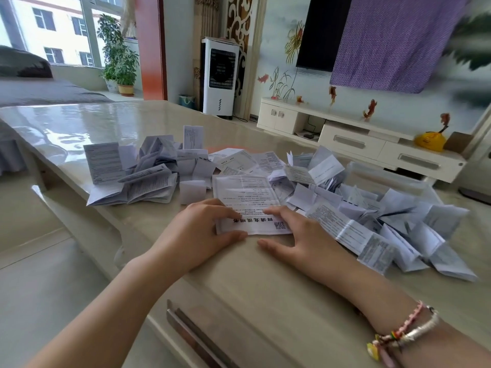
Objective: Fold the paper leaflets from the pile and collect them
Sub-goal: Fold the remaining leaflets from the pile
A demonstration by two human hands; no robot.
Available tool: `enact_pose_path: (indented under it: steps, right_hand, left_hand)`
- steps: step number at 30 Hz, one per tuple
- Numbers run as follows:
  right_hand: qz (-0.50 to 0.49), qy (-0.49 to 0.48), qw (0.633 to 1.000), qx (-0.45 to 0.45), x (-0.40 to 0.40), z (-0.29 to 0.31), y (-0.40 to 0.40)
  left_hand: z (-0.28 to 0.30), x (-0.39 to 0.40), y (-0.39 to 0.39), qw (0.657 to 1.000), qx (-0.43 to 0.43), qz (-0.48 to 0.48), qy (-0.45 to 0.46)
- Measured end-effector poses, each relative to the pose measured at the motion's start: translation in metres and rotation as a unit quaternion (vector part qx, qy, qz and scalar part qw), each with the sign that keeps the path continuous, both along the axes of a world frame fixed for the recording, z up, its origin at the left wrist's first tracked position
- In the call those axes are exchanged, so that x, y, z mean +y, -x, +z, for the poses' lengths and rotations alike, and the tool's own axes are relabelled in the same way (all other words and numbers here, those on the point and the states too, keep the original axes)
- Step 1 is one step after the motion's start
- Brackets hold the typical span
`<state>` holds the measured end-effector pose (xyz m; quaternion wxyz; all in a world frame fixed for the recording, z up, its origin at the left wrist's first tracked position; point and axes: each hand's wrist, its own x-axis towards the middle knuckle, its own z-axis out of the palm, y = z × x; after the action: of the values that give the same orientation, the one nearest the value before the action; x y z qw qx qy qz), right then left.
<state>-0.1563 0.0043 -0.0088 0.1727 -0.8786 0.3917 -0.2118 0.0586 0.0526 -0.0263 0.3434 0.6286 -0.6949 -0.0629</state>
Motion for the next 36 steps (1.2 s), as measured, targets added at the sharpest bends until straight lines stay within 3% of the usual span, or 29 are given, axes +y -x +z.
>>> enact_pose_path:
  steps: [10, 12, 15, 19, 22, 27, 29, 32, 36]
  right_hand:
    - [-0.027, 0.047, 0.999, 0.008, -0.001, -0.002, 0.001]
    - [-0.026, 0.059, 0.998, -0.008, 0.001, -0.002, 0.0]
    - [-0.045, 0.033, 0.995, -0.088, 0.0, 0.0, 0.0]
    - [-0.043, -0.078, 0.974, -0.207, -0.004, 0.002, 0.003]
    - [-0.027, -0.124, 0.952, -0.279, -0.004, 0.006, 0.004]
    - [-0.022, -0.136, 0.922, -0.361, 0.0, 0.011, 0.003]
    - [-0.041, -0.125, 0.933, -0.335, -0.002, 0.008, 0.001]
    - [-0.074, -0.084, 0.968, -0.226, -0.007, 0.003, -0.004]
    - [-0.103, 0.007, 0.991, -0.09, -0.014, -0.007, -0.009]
  left_hand:
    - [0.002, 0.006, 0.003, 0.996, -0.058, 0.006, 0.06]
    - [0.003, 0.006, 0.004, 0.997, -0.028, 0.022, 0.074]
    - [0.004, 0.003, 0.007, 0.994, 0.067, 0.027, 0.081]
    - [0.008, 0.008, 0.012, 0.986, 0.136, -0.007, 0.093]
    - [0.009, 0.01, 0.013, 0.98, 0.194, -0.031, 0.026]
    - [0.005, 0.009, 0.011, 0.985, 0.172, 0.023, 0.011]
    - [0.006, 0.008, 0.013, 0.981, 0.189, 0.039, 0.005]
    - [0.005, 0.005, 0.015, 0.98, 0.186, 0.072, -0.012]
    - [0.002, 0.005, 0.018, 0.987, 0.101, 0.124, -0.018]
